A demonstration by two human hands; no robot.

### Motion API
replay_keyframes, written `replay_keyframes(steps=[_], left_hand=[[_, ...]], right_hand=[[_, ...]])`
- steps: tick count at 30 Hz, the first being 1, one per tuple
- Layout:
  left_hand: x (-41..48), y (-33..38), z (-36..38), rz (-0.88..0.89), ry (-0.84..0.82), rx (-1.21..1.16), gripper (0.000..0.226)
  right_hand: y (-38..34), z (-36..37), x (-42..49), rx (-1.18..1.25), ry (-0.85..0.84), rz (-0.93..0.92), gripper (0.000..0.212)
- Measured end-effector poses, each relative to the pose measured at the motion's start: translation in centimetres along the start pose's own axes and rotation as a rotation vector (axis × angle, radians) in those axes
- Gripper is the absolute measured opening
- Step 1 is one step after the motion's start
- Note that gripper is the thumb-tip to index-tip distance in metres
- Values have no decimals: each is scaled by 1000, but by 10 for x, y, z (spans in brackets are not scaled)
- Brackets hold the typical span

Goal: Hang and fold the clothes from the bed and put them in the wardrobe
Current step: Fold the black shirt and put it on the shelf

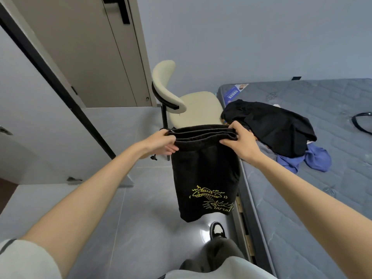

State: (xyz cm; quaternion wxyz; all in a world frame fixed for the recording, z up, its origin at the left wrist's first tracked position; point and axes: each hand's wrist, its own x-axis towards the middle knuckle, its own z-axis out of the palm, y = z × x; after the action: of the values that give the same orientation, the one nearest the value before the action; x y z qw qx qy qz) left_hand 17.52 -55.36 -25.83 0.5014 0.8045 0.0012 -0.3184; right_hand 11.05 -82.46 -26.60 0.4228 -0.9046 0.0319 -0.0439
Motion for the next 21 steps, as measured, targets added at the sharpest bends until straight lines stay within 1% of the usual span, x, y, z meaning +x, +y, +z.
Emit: replay_keyframes(steps=[1, 2, 3, 5, 6, 8, 10, 11, 14, 16, 19, 21], left_hand=[[10, -2, 5, 45, -11, 65, 36], [20, -3, 11, 81, 17, 132, 46], [29, -2, 18, 107, 86, 171, 51], [49, 5, 28, 159, 255, 218, 43], [60, 11, 31, 181, 324, 296, 38], [85, 24, 33, 203, 402, 493, 37], [112, 40, 34, 219, 385, 596, 37], [127, 50, 34, 224, 372, 653, 36], [173, 78, 33, 237, 355, 900, 37], [204, 95, 33, 230, 283, 1010, 42], [246, 120, 28, 191, 172, 1011, 47], [270, 132, 25, 210, 152, 948, 39]], right_hand=[[5, -4, 6, 27, 5, 4, 29], [9, -8, 14, 52, 5, 8, 29], [14, -11, 21, 70, 2, 12, 30], [25, -17, 39, 87, 4, 18, 34], [32, -21, 50, 101, 11, 34, 39], [46, -27, 74, 125, 18, 84, 50], [63, -31, 102, 114, -14, 127, 55], [71, -34, 118, 89, -45, 145, 55], [95, -45, 169, -30, -167, 180, 47], [109, -55, 201, -84, -246, 189, 43], [123, -68, 247, -68, -282, 202, 39], [128, -74, 275, -54, -301, 211, 35]])
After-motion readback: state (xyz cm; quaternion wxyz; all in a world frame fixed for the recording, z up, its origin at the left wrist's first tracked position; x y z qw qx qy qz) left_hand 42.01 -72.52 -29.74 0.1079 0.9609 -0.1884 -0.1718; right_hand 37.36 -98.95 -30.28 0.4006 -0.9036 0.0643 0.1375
